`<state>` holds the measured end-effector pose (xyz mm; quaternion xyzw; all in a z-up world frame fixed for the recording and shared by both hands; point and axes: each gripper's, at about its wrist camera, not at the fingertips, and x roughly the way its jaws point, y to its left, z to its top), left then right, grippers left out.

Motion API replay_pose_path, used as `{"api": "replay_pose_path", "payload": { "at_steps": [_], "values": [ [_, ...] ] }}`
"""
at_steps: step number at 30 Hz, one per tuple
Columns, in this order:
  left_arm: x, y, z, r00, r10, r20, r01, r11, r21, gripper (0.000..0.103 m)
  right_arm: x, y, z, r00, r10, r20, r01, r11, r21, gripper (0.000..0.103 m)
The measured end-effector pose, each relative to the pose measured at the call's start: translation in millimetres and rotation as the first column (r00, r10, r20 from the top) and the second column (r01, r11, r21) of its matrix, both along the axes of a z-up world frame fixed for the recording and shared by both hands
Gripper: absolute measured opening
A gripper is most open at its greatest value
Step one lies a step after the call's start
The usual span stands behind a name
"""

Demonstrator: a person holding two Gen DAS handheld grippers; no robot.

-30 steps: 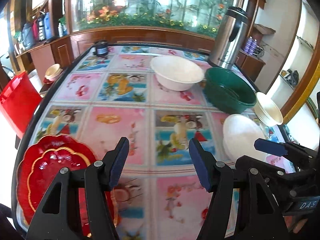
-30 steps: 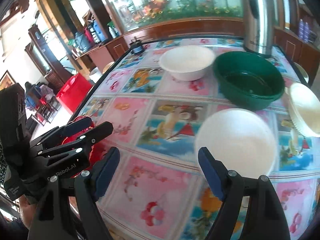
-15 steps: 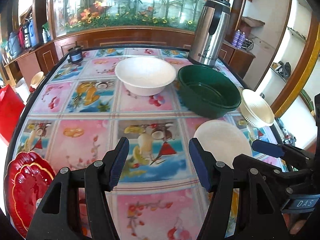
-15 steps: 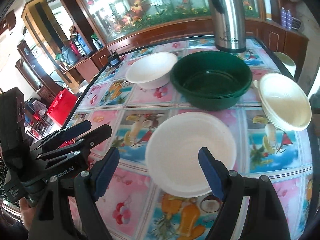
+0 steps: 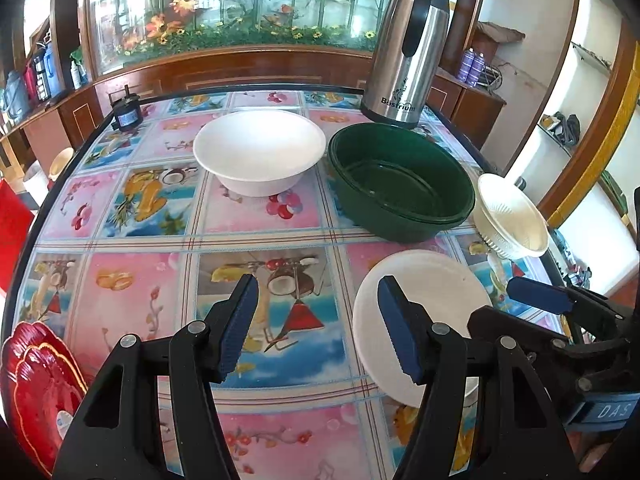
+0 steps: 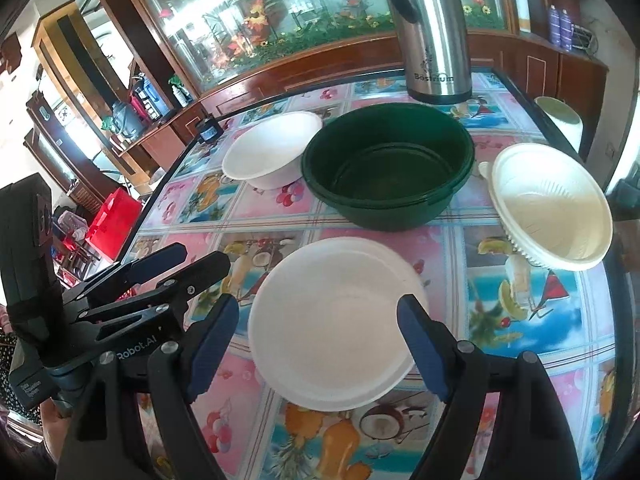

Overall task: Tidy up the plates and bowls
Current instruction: 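Move the right gripper past the white plate toward the green plastic basin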

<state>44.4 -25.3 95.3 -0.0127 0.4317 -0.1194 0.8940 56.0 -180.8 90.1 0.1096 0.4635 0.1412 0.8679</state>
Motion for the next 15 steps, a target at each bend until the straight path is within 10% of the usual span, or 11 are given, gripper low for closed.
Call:
{"api": "replay_pose_path", "payload": {
  "at_steps": [15],
  "values": [
    [29,-11,-3,1.000,-0.004,-0.023,0.004,1.000,0.000,0.062,23,-23,4,1.000,-0.021,0.003,0.021,1.000,0.000,0.082]
  ]
}}
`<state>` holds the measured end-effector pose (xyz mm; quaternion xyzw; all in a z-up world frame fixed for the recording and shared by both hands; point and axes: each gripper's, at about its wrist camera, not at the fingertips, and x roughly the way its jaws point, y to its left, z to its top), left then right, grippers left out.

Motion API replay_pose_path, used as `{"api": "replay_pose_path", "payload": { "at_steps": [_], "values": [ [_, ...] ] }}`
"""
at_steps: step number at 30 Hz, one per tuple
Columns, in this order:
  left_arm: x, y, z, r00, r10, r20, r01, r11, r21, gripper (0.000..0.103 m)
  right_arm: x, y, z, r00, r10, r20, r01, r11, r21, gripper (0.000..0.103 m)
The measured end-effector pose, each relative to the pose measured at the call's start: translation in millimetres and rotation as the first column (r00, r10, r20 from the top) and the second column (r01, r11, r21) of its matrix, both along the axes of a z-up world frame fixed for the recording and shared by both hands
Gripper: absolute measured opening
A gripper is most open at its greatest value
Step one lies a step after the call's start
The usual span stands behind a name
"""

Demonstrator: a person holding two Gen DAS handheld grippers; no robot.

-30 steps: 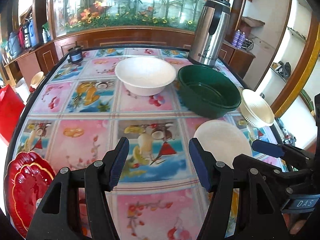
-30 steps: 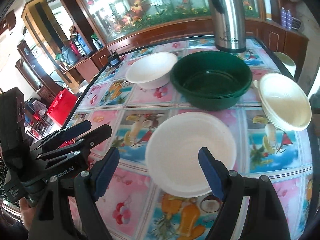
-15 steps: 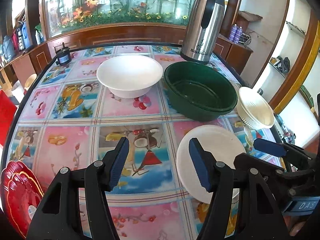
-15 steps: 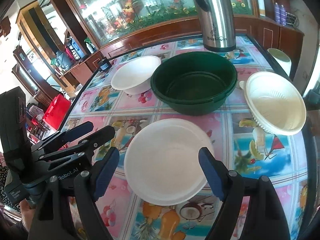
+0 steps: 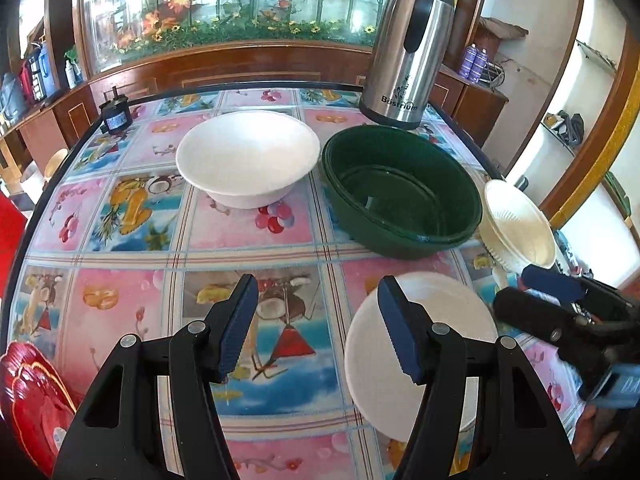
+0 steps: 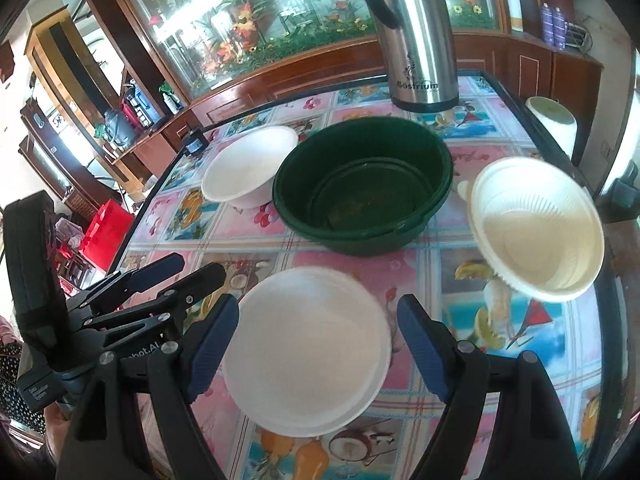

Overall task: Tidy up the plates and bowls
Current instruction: 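Move the right gripper past the white plate toward the green plastic basin, then grasp the rim of the green basin with the right gripper and lift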

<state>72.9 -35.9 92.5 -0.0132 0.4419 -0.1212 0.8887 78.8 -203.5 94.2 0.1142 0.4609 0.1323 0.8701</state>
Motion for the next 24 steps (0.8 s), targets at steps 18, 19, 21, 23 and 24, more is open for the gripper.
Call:
{"api": "replay_pose_path", "payload": {
  "at_steps": [18,19,21,23,24],
  "values": [
    [63,-25,1,0.999,0.006,-0.048,-0.008,1.000,-0.022,0.062,72,-56,8,0.998,-0.062,0.004,0.062,0.998,0.029,0.082],
    [67,-27,-2,0.998,0.011,-0.058,-0.012,1.000,-0.024,0.062,77,-58,7,0.998,-0.063,-0.001,0.064,0.998,0.025,0.082],
    [71,-29,-6,0.998,0.019,-0.067,-0.021,0.999,-0.029,0.062,90,-63,3,0.998,-0.062,-0.017,0.062,0.998,0.018,0.082],
    [76,-31,-9,0.997,0.025,-0.072,-0.027,0.999,-0.023,0.062,99,-67,-1,0.998,-0.060,-0.022,0.060,0.998,0.011,0.082],
    [78,-32,-10,0.997,0.027,-0.076,-0.028,0.999,-0.019,0.062,105,-68,-4,0.998,-0.059,-0.032,0.059,0.998,0.004,0.082]
  ]
}}
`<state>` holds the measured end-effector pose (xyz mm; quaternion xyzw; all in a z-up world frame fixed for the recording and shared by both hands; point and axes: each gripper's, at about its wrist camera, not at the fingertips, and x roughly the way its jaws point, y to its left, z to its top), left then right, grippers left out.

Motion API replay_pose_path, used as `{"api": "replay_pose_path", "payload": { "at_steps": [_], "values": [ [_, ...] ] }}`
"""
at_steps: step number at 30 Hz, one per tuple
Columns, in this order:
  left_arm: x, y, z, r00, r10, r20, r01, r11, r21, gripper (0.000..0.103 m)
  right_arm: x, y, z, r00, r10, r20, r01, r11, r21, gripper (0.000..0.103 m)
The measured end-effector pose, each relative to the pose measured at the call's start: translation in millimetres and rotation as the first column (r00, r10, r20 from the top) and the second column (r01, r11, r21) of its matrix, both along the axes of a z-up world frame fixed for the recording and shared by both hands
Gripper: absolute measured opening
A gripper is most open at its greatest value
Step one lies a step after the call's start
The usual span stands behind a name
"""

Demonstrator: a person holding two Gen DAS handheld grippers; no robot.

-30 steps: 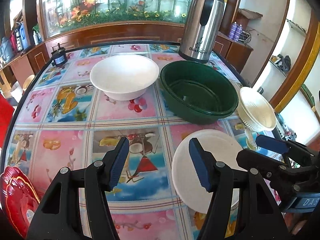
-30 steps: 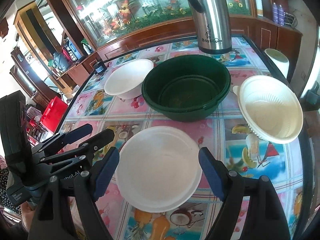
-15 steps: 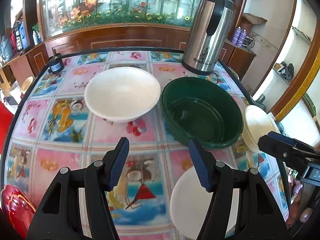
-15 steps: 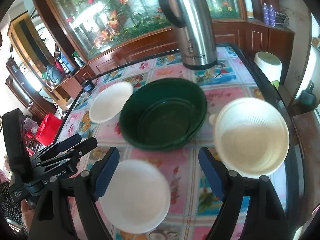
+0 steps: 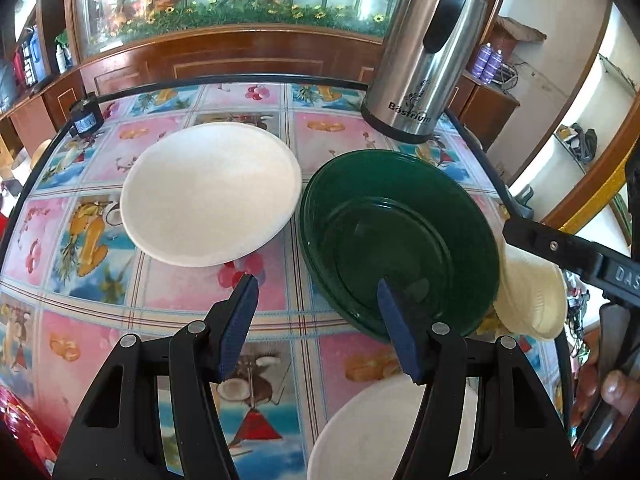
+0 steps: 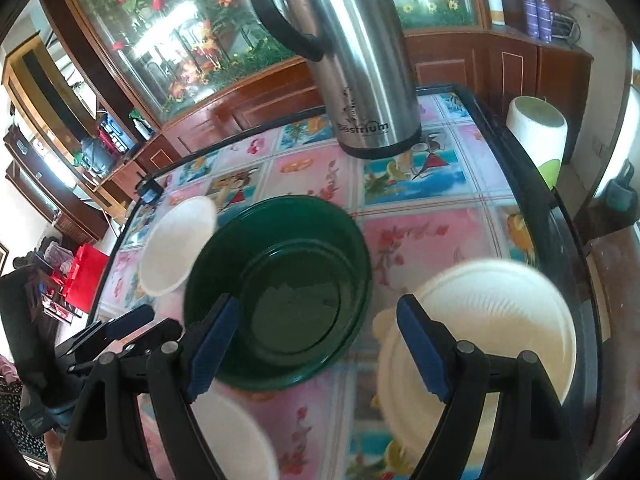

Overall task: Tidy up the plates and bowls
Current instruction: 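Grasp the rim of the green basin with the right gripper and lift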

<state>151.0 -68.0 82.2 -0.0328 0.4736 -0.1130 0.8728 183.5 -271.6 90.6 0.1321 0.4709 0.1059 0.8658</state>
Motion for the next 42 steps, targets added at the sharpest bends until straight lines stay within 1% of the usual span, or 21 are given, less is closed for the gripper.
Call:
{"api": "replay_pose_path", "payload": {
  "at_steps": [5,8,10,14,20,21,22,28,30,33,35,36,37,38,40,41,42],
  "values": [
    [10,-4,-9,1.000,0.003,-0.015,-0.003,1.000,0.009,0.062,14,-3,-9,1.000,0.011,-0.025,-0.011,1.000,0.016,0.080],
    [14,-7,-13,1.000,0.002,-0.021,-0.002,1.000,0.012,0.062,19,-1,-10,1.000,0.021,-0.022,-0.021,1.000,0.015,0.075],
    [16,-8,-17,1.000,0.000,-0.029,0.000,1.000,0.012,0.062,24,1,-13,0.999,0.032,-0.030,-0.032,0.999,0.005,0.068],
    [22,-10,-23,0.998,-0.002,-0.058,0.001,1.000,-0.006,0.062,35,-1,-21,0.998,0.025,-0.053,-0.026,1.000,-0.019,0.068],
    [27,-15,-28,0.998,0.005,-0.065,-0.005,1.000,0.003,0.062,40,-2,-30,0.997,0.031,-0.071,-0.033,0.999,-0.021,0.068],
    [28,-16,-29,0.998,0.004,-0.066,-0.004,1.000,0.002,0.062,41,-2,-31,0.997,0.030,-0.073,-0.031,0.999,-0.022,0.064],
    [29,-16,-29,0.998,0.002,-0.067,-0.002,1.000,0.003,0.062,42,-2,-33,0.997,0.029,-0.076,-0.031,0.999,-0.021,0.058],
    [37,-22,-37,0.996,0.007,-0.085,-0.005,1.000,0.018,0.062,44,-3,-40,0.996,0.034,-0.086,-0.035,0.999,-0.008,0.039],
    [39,-23,-40,0.996,0.004,-0.090,-0.002,1.000,0.026,0.062,44,-2,-42,0.995,0.045,-0.086,-0.045,0.999,0.001,0.036],
    [44,-22,-46,0.993,0.004,-0.122,-0.003,1.000,0.006,0.062,41,-4,-43,0.996,0.047,-0.073,-0.046,0.999,0.020,0.036],
    [45,-21,-45,0.993,0.004,-0.122,-0.005,1.000,-0.006,0.062,40,-5,-43,0.997,0.052,-0.065,-0.049,0.998,0.044,0.036],
    [44,-21,-44,0.994,-0.001,-0.113,0.000,1.000,-0.001,0.059,40,-4,-42,0.997,0.048,-0.062,-0.046,0.998,0.033,0.036],
    [44,-21,-43,0.994,-0.002,-0.109,0.002,1.000,0.002,0.052,40,-3,-42,0.997,0.049,-0.062,-0.047,0.999,0.027,0.036],
    [44,-21,-42,0.994,-0.006,-0.109,0.006,1.000,0.000,0.050,40,-2,-42,0.997,0.050,-0.061,-0.049,0.999,0.022,0.036],
    [45,-22,-44,0.991,-0.021,-0.132,0.019,1.000,-0.017,0.035,40,1,-41,0.997,0.054,-0.058,-0.054,0.999,-0.003,0.035],
    [44,-23,-44,0.991,-0.020,-0.130,0.020,1.000,0.004,0.032,39,3,-40,0.997,0.057,-0.058,-0.057,0.998,-0.015,0.033],
    [44,-24,-44,0.992,-0.021,-0.122,0.024,1.000,0.017,0.025,39,4,-40,0.997,0.055,-0.059,-0.057,0.998,-0.022,0.031]
  ]
}}
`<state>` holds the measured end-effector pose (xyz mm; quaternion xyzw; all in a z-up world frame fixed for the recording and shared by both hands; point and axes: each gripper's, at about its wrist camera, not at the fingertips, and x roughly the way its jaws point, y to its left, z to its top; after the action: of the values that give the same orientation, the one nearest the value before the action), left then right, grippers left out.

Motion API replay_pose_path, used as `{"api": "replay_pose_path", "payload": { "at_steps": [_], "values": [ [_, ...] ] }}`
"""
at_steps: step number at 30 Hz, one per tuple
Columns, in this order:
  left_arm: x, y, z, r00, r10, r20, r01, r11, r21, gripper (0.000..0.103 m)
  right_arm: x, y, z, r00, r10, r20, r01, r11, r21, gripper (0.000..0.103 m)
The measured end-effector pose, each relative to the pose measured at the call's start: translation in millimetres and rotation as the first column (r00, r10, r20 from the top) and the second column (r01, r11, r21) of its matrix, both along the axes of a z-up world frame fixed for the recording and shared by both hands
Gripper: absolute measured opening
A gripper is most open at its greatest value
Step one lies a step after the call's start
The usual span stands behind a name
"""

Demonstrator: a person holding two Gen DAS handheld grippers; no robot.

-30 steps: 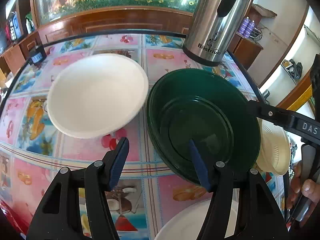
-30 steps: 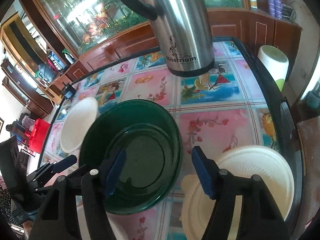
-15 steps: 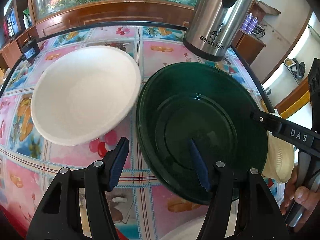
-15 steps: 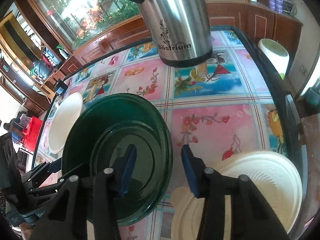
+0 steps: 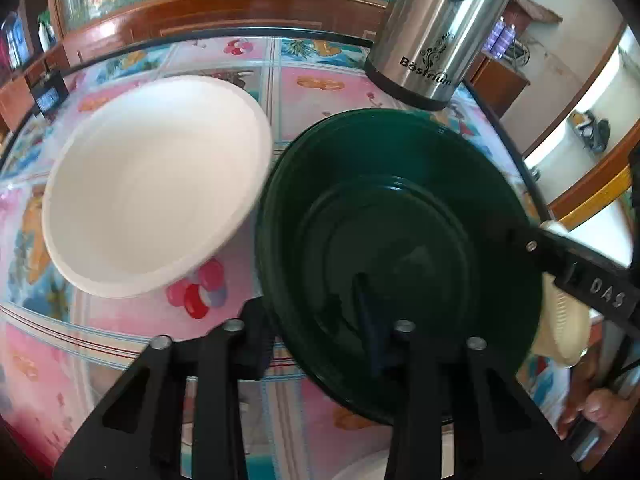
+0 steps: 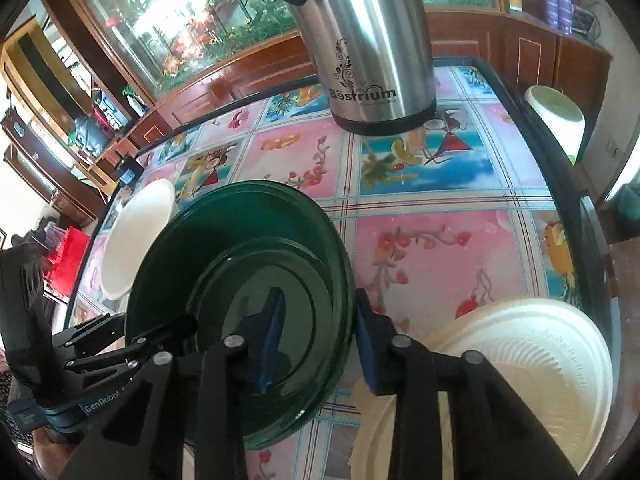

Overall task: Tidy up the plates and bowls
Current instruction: 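Grasp the rim of the green basin with the right gripper and lift, then carry the green basin with the right gripper over the red plates held by the left gripper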

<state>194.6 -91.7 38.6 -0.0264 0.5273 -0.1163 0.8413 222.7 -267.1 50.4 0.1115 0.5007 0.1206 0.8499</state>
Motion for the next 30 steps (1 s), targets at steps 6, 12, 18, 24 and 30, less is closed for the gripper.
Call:
{"api": "replay_pose_path", "payload": {
  "at_steps": [6,12,18,24,30],
  "values": [
    [-2,5,3,1.000,0.009,0.009,-0.009,1.000,-0.010,0.021,-7,0,5,1.000,-0.002,0.015,0.002,0.999,-0.033,0.028],
    [-13,6,23,0.999,-0.002,0.044,0.002,1.000,-0.020,0.021,-18,1,19,0.999,-0.014,0.041,0.016,0.998,-0.060,0.028],
    [-30,13,42,0.997,-0.005,0.071,0.007,0.999,-0.032,0.021,-34,6,38,0.998,-0.009,0.069,0.014,0.997,-0.071,0.029],
    [-55,29,58,0.995,0.001,0.096,0.002,0.999,-0.034,0.021,-53,22,52,0.996,0.015,0.091,-0.008,0.997,-0.078,0.031],
    [-89,60,72,0.990,0.036,0.137,-0.032,0.999,-0.027,0.021,-75,48,65,0.992,0.057,0.112,-0.047,0.995,-0.082,0.031]
  ]
}}
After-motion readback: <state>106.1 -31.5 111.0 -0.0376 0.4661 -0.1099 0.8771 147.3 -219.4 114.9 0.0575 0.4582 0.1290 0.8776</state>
